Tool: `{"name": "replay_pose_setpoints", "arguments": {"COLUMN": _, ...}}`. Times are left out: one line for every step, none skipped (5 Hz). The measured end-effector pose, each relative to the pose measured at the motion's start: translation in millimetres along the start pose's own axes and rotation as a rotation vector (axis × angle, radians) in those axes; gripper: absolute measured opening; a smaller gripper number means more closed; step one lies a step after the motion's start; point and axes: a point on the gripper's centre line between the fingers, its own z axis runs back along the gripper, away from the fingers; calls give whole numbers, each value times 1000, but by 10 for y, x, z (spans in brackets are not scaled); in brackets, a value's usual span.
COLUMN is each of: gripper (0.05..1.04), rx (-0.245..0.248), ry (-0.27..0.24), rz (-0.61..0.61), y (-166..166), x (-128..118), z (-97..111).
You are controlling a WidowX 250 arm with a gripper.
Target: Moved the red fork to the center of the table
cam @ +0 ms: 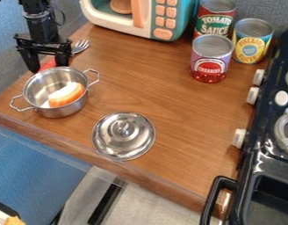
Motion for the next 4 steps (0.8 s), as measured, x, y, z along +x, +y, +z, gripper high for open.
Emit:
{"name": "replay_pose_setpoints", "arguments": {"gripper": 661, "rx": -5, "ry": -10, "rz": 11, "y": -4, "x": 6, "z": -8}}
{"name": "replay_pose_setpoints", "arguments": {"gripper": 459, "rx": -13, "ry": -13, "rz": 16, "y": -11, "x": 0, "z": 36}}
{"name": "replay_pose_setpoints", "arguments": {"gripper": 453, "rx": -22, "ry": -81, "rz": 43, "y": 9, "x": 46, "z": 283}}
{"name": "replay_pose_setpoints", "arguments": {"gripper": 453, "rx": -21, "ry": -179, "rz": 58, "y": -133, "x": -13, "z": 752}}
